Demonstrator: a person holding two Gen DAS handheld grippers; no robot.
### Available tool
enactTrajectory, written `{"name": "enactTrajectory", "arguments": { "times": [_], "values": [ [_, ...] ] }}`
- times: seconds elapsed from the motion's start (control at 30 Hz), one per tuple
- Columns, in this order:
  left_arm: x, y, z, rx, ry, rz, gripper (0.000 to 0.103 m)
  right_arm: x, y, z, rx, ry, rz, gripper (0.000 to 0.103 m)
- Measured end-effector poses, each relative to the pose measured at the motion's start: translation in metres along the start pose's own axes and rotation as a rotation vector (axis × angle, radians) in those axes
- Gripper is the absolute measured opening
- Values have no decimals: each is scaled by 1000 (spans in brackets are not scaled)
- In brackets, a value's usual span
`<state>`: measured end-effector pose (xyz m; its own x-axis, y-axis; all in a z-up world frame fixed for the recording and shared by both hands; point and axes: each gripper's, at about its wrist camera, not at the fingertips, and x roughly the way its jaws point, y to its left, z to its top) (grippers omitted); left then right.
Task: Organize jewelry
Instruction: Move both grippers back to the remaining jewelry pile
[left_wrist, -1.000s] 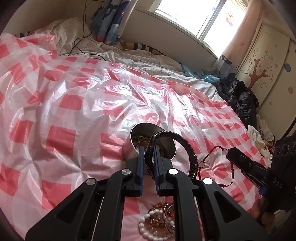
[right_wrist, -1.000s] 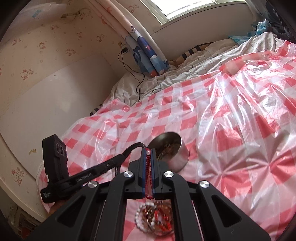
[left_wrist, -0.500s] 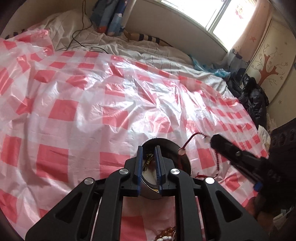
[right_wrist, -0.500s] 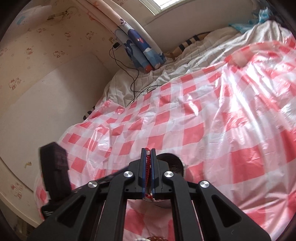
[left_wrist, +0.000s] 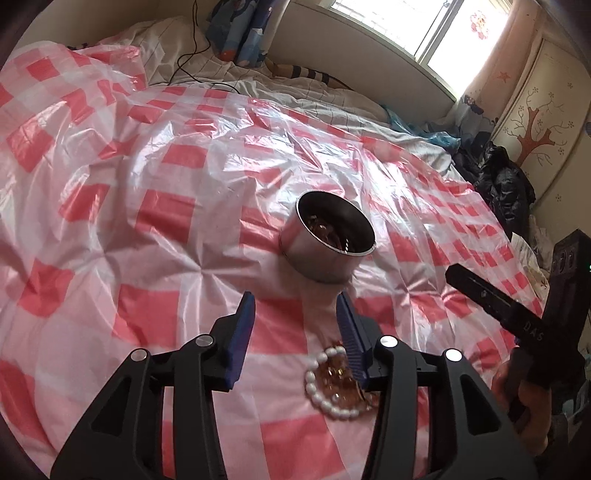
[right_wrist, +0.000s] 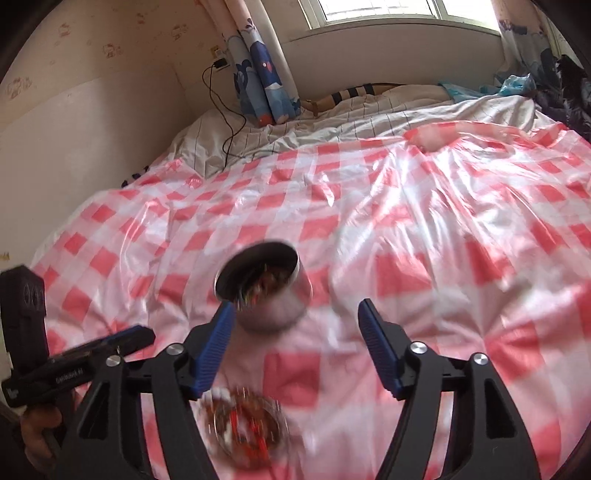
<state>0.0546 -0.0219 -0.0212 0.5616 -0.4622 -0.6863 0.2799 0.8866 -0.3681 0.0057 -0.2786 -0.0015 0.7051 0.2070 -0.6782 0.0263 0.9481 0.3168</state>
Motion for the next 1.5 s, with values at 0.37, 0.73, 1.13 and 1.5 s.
{"name": "enactTrajectory", "arguments": {
  "times": [0.37, 0.73, 1.13, 1.5],
  "values": [
    [3, -17, -36, 51, 37, 36, 55, -22, 20, -55, -50, 0, -56, 79],
    [18, -13, -33, 34, 69, 53, 59, -6, 30, -61, -81, 31, -44, 83],
    [26, -15, -36, 45, 90, 69, 62, -7, 30, -59, -81, 24, -49, 83],
    [27, -11, -37, 39, 95, 72, 65, -3, 30, -62, -85, 30, -64, 83]
  ]
}}
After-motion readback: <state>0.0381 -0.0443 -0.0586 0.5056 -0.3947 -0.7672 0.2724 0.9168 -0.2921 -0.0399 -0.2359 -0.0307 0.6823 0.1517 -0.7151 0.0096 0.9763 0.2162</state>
